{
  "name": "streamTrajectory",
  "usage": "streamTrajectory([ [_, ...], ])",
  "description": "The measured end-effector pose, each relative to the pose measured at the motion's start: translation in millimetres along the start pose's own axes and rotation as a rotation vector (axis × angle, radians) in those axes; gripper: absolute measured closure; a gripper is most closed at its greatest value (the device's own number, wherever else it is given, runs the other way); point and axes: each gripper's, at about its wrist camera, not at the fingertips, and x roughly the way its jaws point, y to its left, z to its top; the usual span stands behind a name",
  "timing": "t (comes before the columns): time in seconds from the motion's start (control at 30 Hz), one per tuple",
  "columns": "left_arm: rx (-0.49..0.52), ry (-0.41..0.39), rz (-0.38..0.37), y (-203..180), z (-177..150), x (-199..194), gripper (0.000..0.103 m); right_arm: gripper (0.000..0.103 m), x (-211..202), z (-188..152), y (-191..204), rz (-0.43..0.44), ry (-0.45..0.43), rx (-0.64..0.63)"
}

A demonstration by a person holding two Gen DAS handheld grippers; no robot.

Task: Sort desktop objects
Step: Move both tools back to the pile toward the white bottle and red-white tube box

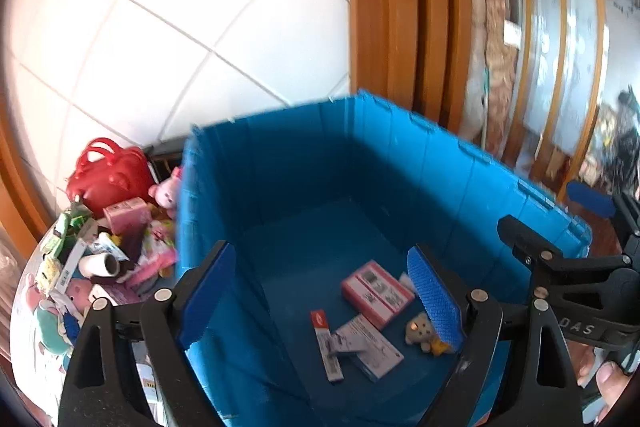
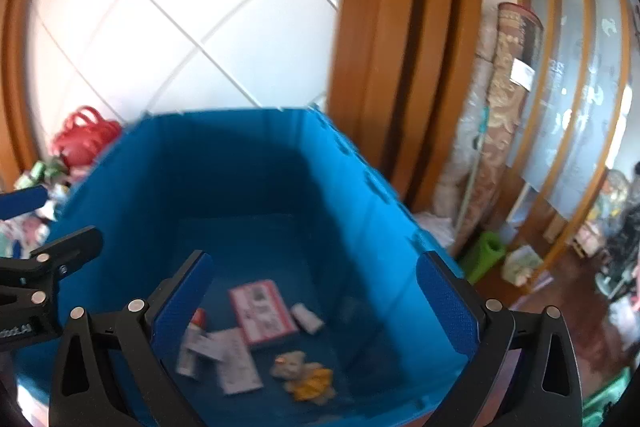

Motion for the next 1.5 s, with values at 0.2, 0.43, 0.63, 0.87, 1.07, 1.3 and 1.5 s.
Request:
streamTrajectory([
  [0.2, -0.041, -0.08, 0.113, 58.7, -20.1, -28.0, 0.014, 0.0, -29.0, 8.2, 45.3, 0.136, -0.081, 0.04],
  [0.43, -0.076, -0.069, 0.224, 146.1, -59.6, -31.4, 0.014, 0.0, -37.1, 11.8, 126.9, 0.293, -0.097, 0.0],
  [0.63, -0.145, 0.07, 0.318, 243.2, -114.6, -13.1, 0.014, 0.0, -37.6, 16.6, 207.4, 0.384, -0.106, -0.026],
  [0.87, -0.235, 0.257, 0.331, 319.3, -185.5, 38.8, 0.014, 0.0, -29.6, 12.3, 300.5, 0.429, -0.096, -0.084],
  [1.07, -0.301, 0.398, 0.27, 336.2, -238.4, 90.8, 0.019, 0.0, 15.7, -13.8, 363.1, 0.417, 0.043, -0.11],
  [1.3, -0.308, 0.501, 0.193, 331.6, -271.1, 139.2, 0.033, 0.0, 103.0, -73.5, 392.7, 0.332, 0.306, -0.112],
  [1.5, -0.259, 0.524, 0.17, 333.2, -277.6, 163.7, 0.058, 0.0, 162.5, -120.7, 392.4, 0.316, 0.504, -0.05],
])
